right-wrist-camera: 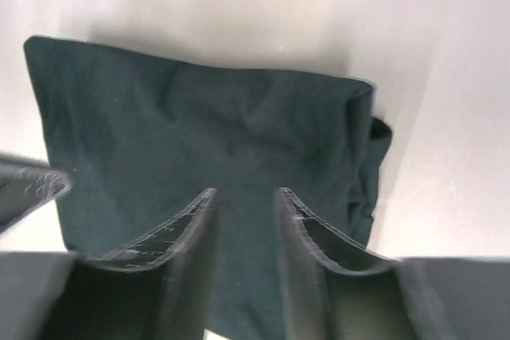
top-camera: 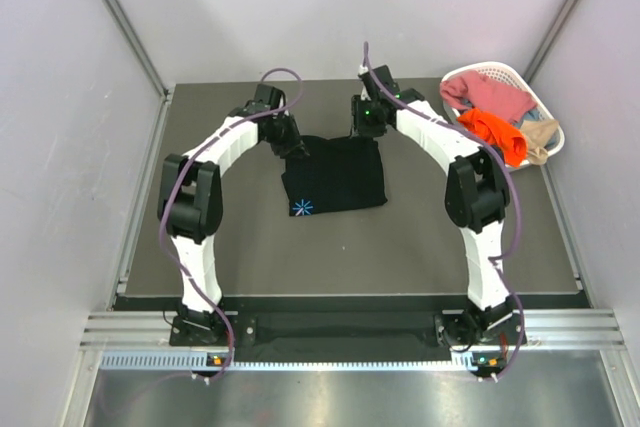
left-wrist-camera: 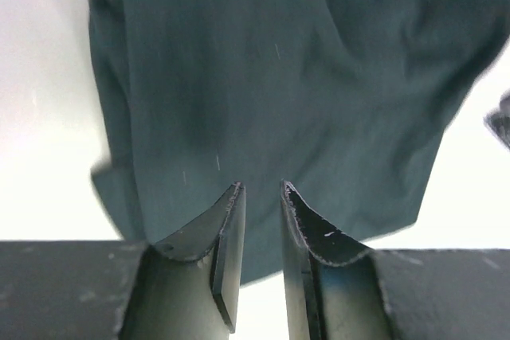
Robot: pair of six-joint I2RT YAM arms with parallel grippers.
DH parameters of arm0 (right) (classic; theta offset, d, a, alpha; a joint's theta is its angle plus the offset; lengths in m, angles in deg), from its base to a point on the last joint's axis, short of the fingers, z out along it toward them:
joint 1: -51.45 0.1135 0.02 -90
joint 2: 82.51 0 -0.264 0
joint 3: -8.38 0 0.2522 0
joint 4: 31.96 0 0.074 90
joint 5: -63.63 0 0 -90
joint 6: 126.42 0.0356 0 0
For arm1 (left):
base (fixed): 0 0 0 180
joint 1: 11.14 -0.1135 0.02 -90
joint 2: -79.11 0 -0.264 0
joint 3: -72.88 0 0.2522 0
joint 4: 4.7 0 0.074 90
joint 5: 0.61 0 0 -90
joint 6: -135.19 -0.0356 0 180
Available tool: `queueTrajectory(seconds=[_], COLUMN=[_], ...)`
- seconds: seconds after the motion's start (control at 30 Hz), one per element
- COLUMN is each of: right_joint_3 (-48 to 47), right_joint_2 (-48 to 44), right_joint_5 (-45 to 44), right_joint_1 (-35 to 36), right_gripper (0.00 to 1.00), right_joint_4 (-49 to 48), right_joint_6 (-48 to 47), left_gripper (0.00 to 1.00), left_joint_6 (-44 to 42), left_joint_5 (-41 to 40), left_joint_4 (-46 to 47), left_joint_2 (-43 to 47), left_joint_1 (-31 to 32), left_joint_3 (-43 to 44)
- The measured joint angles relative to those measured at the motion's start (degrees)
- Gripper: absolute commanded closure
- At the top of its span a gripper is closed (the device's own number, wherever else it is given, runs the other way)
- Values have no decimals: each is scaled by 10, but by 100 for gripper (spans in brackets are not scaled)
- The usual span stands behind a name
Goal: Fold and stack the t-shirts
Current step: Fold the tshirt
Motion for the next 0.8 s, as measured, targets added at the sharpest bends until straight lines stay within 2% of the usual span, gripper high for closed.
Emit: queueTrajectory(seconds=[0.17,0.37,0.47,0.53,0.63,0.8], right_joint_3=[16,-2,-34,-55,-81,-106], right_joint_2=[16,94,131,135,125,85], right_joint_5=[66,115,114,105,81,69], right_joint_1=[-49,-109,-121,-121,-116,-105], right_gripper=[70,67,66,61,55,53], right_joint_4=[-42,-66,-45,-28,-12,16], right_joint_6=[6,0,-9,-15,-27,-45], left_gripper=[70,69,69,69,69,68], left_joint_6=[34,49,39,32,24,19], left_joint_5=[31,47,45,45,45,45], left_joint_4=[60,66,57,49,41,24], left_joint_2=[-73,-132,-144,-145,-145,-127], left_joint_1=[-21,-34,-37,-38,-39,-39], left_joint_3=[12,60,91,101,113,111])
